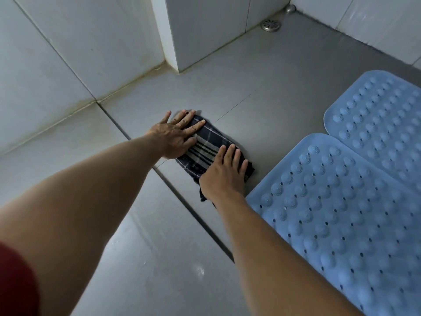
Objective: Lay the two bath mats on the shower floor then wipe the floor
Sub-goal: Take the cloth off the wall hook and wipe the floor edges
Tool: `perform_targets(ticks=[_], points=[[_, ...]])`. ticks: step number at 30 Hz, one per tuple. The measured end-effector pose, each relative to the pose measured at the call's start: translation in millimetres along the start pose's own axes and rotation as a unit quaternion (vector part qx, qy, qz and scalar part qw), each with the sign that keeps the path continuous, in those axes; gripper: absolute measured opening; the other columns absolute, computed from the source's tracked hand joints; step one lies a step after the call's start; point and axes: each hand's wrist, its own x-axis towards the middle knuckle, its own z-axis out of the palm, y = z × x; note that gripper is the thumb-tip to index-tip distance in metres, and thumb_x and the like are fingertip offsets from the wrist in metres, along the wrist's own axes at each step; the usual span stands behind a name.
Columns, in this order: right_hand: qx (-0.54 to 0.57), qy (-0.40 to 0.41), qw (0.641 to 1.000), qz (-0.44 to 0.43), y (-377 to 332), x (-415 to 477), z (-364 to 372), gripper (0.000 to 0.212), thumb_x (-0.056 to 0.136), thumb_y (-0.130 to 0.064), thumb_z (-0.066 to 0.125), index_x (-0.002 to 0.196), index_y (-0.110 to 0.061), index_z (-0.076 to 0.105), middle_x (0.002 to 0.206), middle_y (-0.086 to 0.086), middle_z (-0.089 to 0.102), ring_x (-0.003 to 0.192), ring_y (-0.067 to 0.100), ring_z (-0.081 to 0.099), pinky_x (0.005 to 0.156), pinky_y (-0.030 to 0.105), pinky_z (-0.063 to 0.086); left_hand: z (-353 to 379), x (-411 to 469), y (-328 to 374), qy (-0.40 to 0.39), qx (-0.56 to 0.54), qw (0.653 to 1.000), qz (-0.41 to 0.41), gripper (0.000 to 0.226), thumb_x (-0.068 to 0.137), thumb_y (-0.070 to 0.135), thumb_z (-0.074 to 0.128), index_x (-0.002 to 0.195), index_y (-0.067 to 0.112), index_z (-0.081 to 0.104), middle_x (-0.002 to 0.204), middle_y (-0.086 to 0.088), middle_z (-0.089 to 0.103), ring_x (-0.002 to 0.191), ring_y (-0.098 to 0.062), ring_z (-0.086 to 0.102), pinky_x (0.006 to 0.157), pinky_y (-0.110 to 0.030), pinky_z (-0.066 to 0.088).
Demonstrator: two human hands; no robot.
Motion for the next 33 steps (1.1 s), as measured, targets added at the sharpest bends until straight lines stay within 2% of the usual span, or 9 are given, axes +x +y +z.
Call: perform_targets(ticks=[4, 8, 16, 22, 26, 33], points=[[0.048, 0.027, 0.998, 0.044, 10.3, 19.4, -8.3, 0.076, 0.098, -0.028, 0.033, 0.158, -0.01, -0.011, 0.166, 0.012, -0.017, 0.152, 0.027, -0.018, 0.122, 0.048, -0.013, -10.1, 29.1, 12.9, 0.01, 0.004, 1.0, 0.008, 0.06, 0.1, 0.056, 0.005, 0.152, 0.042, -0.023, 0.163, -0.004, -0.024, 0.151, -0.024, -0.019, 0.122, -0.052, -0.008], [0.042, 0.034, 0.997, 0.052, 37.5, 51.3, -28.8, 0.066, 0.104, -0.035, 0.02, 0.158, -0.012, -0.012, 0.166, 0.01, -0.018, 0.152, 0.025, -0.019, 0.122, 0.047, -0.013, -24.7, 62.9, 27.2, 0.013, 0.002, 1.0, 0.003, 0.06, 0.101, 0.056, 0.005, 0.152, 0.041, -0.022, 0.163, -0.003, -0.025, 0.151, -0.023, -0.018, 0.122, -0.051, -0.008], [0.047, 0.034, 0.998, 0.037, 92.9, 105.0, -71.9, 0.064, 0.107, -0.033, 0.026, 0.158, -0.011, -0.004, 0.167, 0.008, -0.014, 0.153, 0.024, -0.016, 0.122, 0.044, -0.013, -49.4, 120.4, 50.4, 0.0, -0.005, 1.0, 0.001, 0.061, 0.1, 0.055, 0.005, 0.153, 0.04, -0.021, 0.164, -0.004, -0.024, 0.152, -0.023, -0.016, 0.122, -0.056, -0.003], [0.04, 0.053, 0.995, 0.07, 68.8, 81.3, -68.2, 0.065, 0.108, -0.035, 0.025, 0.159, -0.012, -0.006, 0.166, 0.015, -0.013, 0.153, 0.029, -0.014, 0.123, 0.047, -0.008, -56.0, 102.4, 45.4, -0.011, -0.022, 1.0, -0.013, 0.06, 0.1, 0.055, 0.005, 0.152, 0.043, -0.022, 0.164, -0.002, -0.025, 0.152, -0.023, -0.017, 0.121, -0.058, -0.003], [0.083, 0.036, 0.991, 0.099, 61.8, 79.2, -71.0, 0.068, 0.107, -0.035, 0.027, 0.158, -0.01, -0.01, 0.166, 0.011, -0.016, 0.153, 0.025, -0.016, 0.122, 0.046, -0.012, -63.3, 101.3, 44.8, -0.044, -0.016, 0.999, -0.021, 0.059, 0.1, 0.056, 0.005, 0.151, 0.043, -0.023, 0.162, 0.0, -0.029, 0.151, -0.022, -0.02, 0.12, -0.059, -0.007], [0.084, 0.084, 0.984, 0.135, 54.3, 83.7, -68.7, 0.071, 0.104, -0.051, 0.016, 0.157, -0.012, -0.012, 0.165, 0.009, -0.02, 0.152, 0.022, -0.019, 0.12, 0.044, -0.018, -73.1, 110.2, 37.8, -0.05, -0.003, 0.999, 0.018, 0.061, 0.1, 0.056, 0.005, 0.151, 0.041, -0.026, 0.16, -0.003, -0.033, 0.15, -0.025, -0.023, 0.12, -0.059, -0.009]])
